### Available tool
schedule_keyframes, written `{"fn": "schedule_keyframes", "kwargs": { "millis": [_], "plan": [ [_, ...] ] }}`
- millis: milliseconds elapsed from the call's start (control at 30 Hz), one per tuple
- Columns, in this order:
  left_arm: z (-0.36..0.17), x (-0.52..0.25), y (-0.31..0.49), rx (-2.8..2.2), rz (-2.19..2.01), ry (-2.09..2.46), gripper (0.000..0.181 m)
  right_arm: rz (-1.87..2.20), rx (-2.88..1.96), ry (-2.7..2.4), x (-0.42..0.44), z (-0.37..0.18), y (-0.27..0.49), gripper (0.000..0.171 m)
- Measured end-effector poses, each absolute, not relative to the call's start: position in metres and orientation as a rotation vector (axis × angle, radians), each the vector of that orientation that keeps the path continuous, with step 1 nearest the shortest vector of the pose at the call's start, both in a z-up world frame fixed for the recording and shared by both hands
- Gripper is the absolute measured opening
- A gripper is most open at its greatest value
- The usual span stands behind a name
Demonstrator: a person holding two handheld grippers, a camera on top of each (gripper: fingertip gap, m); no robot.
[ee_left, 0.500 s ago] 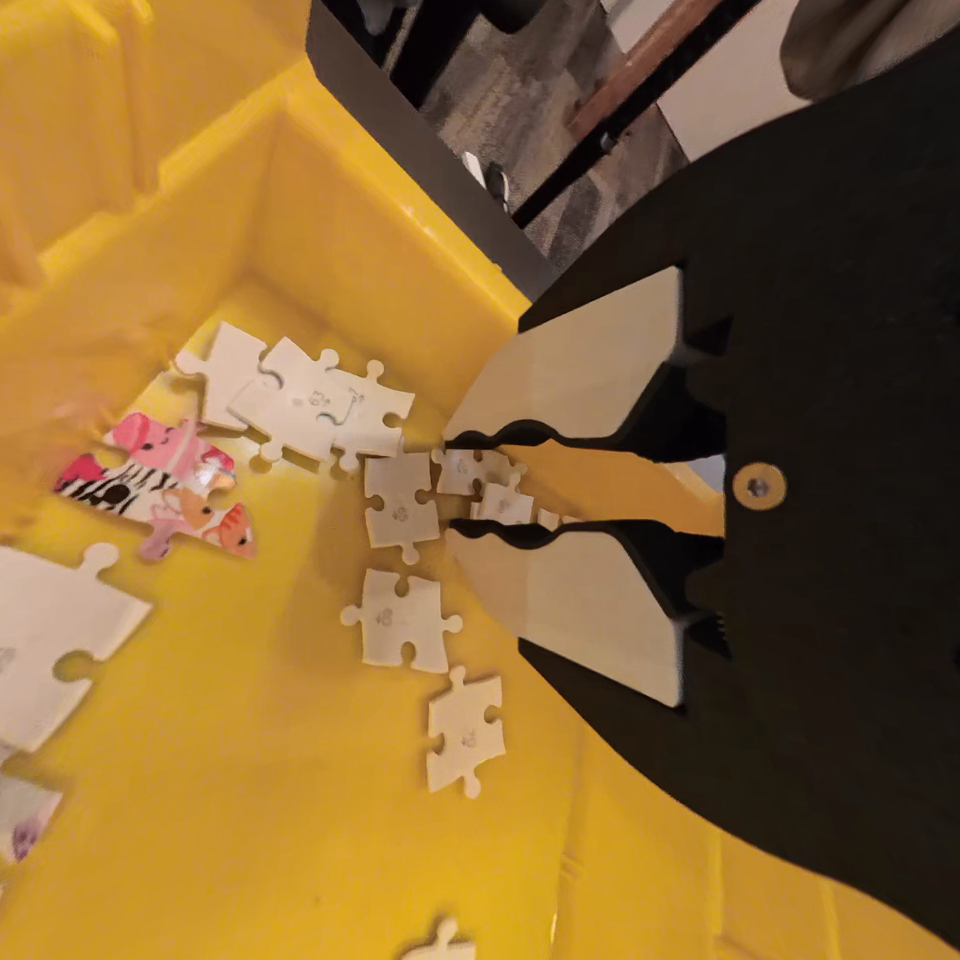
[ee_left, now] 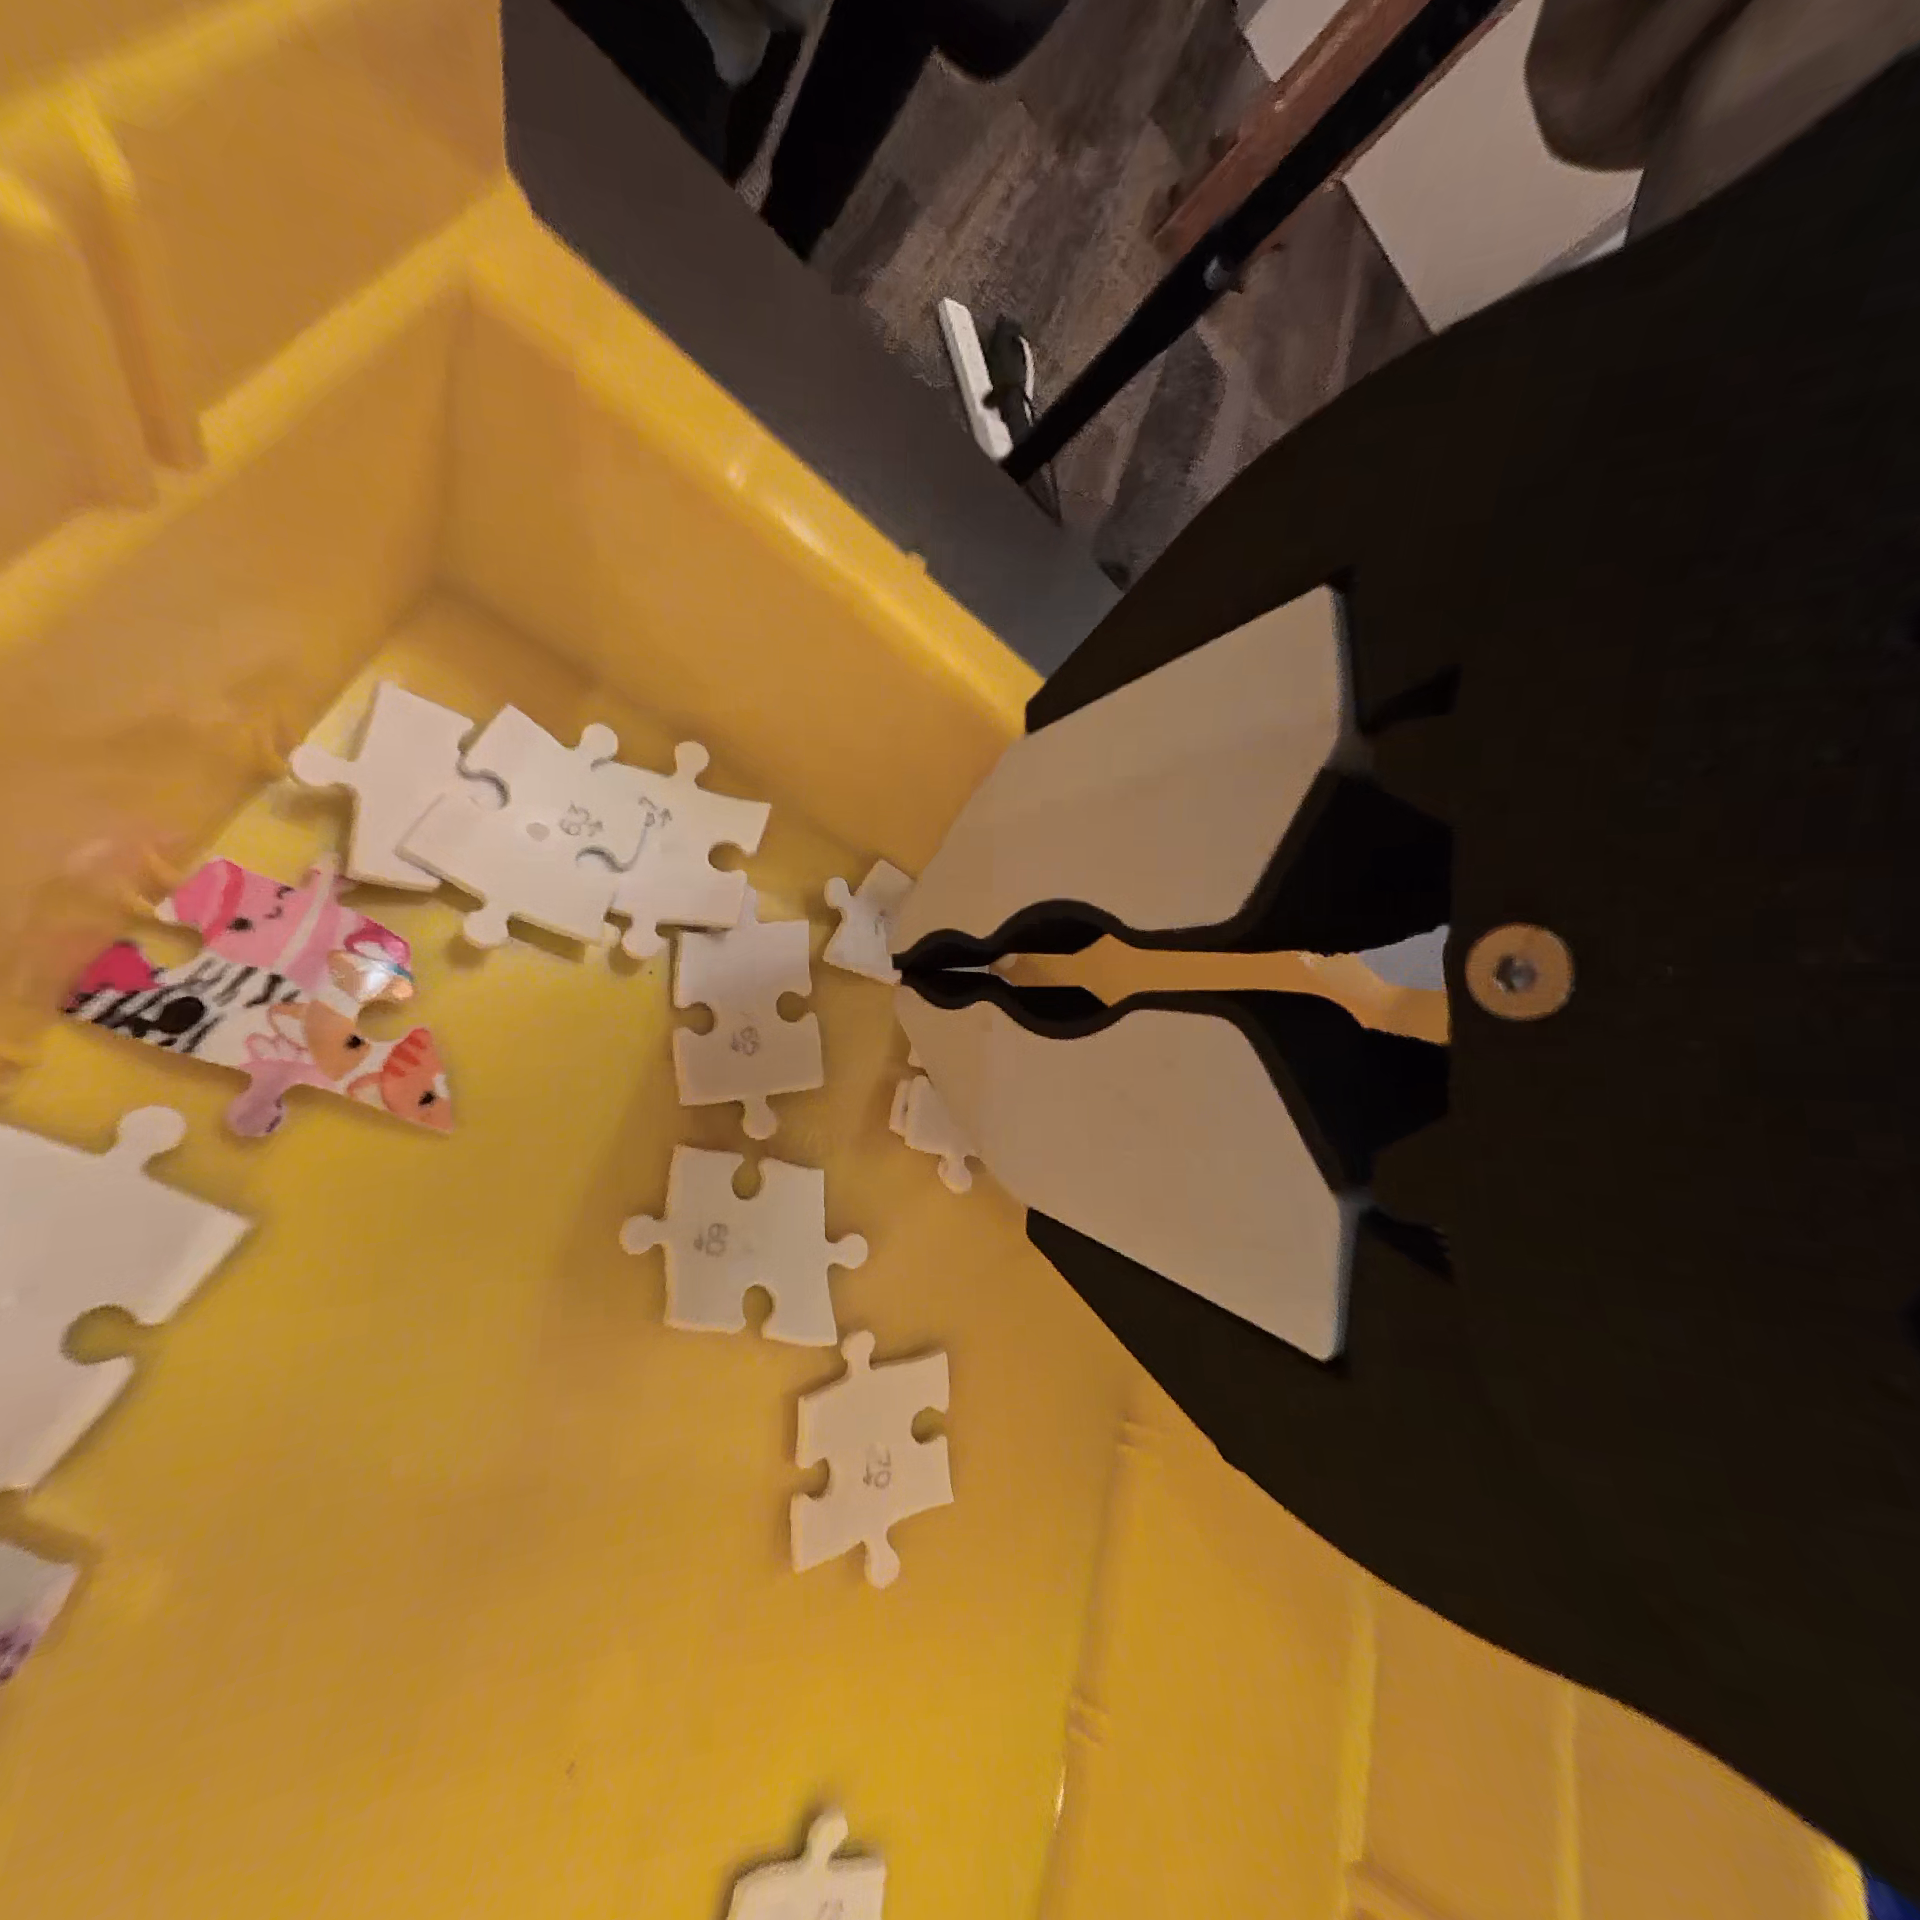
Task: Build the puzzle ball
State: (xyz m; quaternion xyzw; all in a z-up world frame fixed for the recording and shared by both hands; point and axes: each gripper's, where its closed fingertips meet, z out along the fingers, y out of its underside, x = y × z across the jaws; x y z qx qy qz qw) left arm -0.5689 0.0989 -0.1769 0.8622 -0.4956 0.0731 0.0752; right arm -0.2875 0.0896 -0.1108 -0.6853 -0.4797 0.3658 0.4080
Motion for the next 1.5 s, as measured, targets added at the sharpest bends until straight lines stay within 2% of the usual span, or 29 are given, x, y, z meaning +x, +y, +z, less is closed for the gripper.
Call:
{"fn": "schedule_keyframes", "kwargs": {
  "millis": [100, 267, 300, 533, 667, 800, 1033, 1167, 1267, 1367, 1433, 1500],
  "plan": [
    [-0.172, -0.556, 0.100, 2.604, 0.368, -1.434, 0.000, 0.904, -1.720, -1.214, -0.288, -0.108, 0.088, 0.017],
    [-0.178, -0.555, 0.116, 2.660, 0.281, -1.404, 0.045, 0.859, -1.715, -1.222, -0.289, -0.103, 0.086, 0.017],
    [-0.178, -0.553, 0.117, 2.675, 0.280, -1.409, 0.048, 0.854, -1.717, -1.221, -0.288, -0.102, 0.085, 0.018],
    [-0.187, -0.556, 0.121, 2.710, 0.122, -1.507, 0.044, 0.830, -1.718, -1.241, -0.287, -0.102, 0.078, 0.018],
    [-0.189, -0.560, 0.140, 2.730, -0.015, -1.552, 0.025, 0.820, -1.705, -1.255, -0.289, -0.099, 0.076, 0.018],
    [-0.186, -0.563, 0.146, 2.741, -0.001, -1.536, 0.039, 0.808, -1.704, -1.259, -0.289, -0.098, 0.075, 0.018],
    [-0.170, -0.591, 0.127, 2.604, 0.025, -1.502, 0.040, 0.795, -1.703, -1.267, -0.287, -0.099, 0.077, 0.018],
    [-0.177, -0.605, 0.123, 2.540, -0.055, -1.397, 0.053, 0.806, -1.699, -1.251, -0.288, -0.098, 0.076, 0.018],
    [-0.185, -0.604, 0.116, 2.496, -0.091, -1.420, 0.056, 0.806, -1.696, -1.241, -0.286, -0.097, 0.074, 0.018],
    [-0.189, -0.609, 0.118, 2.488, -0.181, -1.432, 0.049, 0.809, -1.701, -1.238, -0.282, -0.099, 0.073, 0.018],
    [-0.188, -0.608, 0.116, 2.501, -0.164, -1.416, 0.033, 0.806, -1.702, -1.238, -0.278, -0.099, 0.074, 0.018],
    [-0.187, -0.609, 0.120, 2.527, -0.183, -1.412, 0.032, 0.801, -1.704, -1.237, -0.274, -0.099, 0.076, 0.018]
  ]
}}
